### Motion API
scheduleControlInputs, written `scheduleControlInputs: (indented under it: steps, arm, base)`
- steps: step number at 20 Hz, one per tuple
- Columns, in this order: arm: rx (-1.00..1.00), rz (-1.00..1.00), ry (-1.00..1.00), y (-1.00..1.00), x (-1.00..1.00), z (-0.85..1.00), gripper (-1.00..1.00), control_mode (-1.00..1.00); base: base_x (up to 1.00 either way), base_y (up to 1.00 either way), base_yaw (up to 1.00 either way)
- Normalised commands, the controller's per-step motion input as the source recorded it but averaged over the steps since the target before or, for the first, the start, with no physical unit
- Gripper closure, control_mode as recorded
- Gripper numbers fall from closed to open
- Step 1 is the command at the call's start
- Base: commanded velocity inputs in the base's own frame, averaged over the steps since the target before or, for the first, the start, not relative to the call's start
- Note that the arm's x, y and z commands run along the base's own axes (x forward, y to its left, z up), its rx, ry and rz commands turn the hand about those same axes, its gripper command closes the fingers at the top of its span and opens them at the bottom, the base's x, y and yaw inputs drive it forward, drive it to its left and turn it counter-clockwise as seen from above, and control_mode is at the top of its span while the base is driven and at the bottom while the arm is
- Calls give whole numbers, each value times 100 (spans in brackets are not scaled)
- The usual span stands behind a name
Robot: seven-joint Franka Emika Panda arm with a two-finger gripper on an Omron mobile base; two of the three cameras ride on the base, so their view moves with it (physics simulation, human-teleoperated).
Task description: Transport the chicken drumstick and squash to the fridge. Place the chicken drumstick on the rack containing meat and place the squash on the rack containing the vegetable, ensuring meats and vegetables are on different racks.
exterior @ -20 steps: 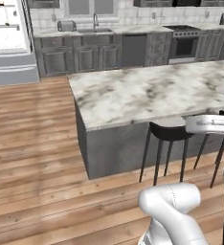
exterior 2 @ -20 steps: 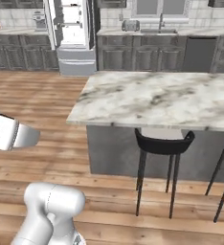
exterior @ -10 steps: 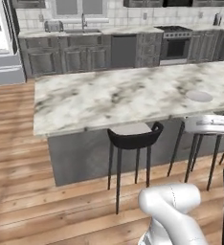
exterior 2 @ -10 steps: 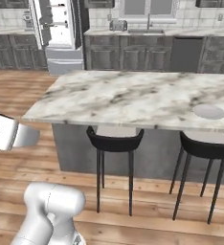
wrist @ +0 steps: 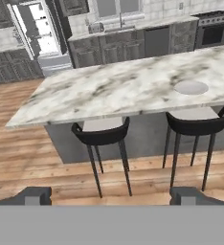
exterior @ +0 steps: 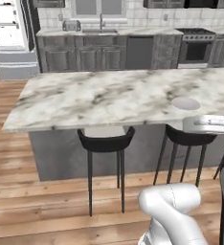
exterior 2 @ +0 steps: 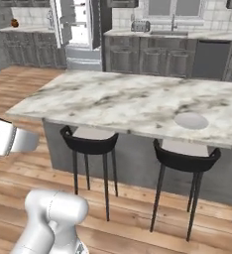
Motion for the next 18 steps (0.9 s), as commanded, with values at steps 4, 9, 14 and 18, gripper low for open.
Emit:
scheduleControlInputs:
  steps: [4,9,14,18]
  arm:
    - [0,0,0,0,0,0,-100,100]
    - [0,0,0,0,0,0,-100,100]
    - [0,0,0,0,0,0,-100,100]
    - [0,0,0,0,0,0,-100,100]
  base:
    - [-5,-100,26]
    - [-28,-100,4]
    - [-20,-100,1]
    - [-1,-100,0]
